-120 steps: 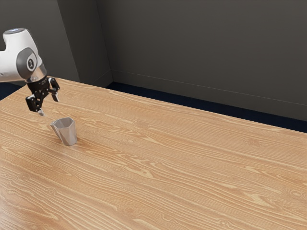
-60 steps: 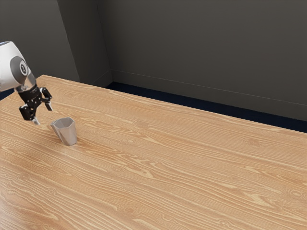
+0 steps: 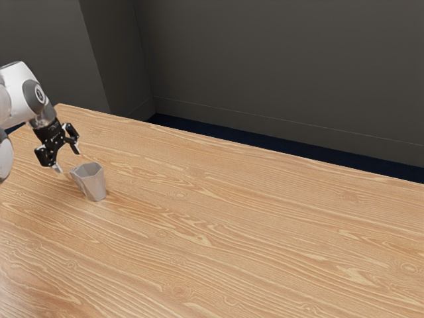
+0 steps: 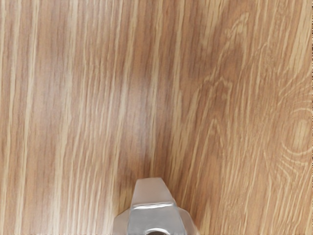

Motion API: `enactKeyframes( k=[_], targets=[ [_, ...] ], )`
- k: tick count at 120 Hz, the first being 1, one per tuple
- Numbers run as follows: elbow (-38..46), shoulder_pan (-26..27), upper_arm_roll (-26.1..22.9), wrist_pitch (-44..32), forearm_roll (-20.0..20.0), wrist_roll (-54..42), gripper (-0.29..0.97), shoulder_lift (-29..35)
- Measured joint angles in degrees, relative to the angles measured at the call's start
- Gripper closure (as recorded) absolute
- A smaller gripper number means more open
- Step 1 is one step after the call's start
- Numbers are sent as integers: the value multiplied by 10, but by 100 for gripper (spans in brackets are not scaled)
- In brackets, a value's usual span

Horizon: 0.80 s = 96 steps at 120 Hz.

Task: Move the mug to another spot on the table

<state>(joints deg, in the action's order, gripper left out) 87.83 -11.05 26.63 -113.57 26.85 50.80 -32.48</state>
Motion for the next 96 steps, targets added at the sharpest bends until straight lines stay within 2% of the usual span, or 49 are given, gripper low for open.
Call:
enactKeyframes(
  k=[35, 96],
  targets=[
    [-34, -6, 0, 11, 19, -15, 0, -40],
    [-37, -6, -2, 10, 25, -26, 0, -69]
  ],
)
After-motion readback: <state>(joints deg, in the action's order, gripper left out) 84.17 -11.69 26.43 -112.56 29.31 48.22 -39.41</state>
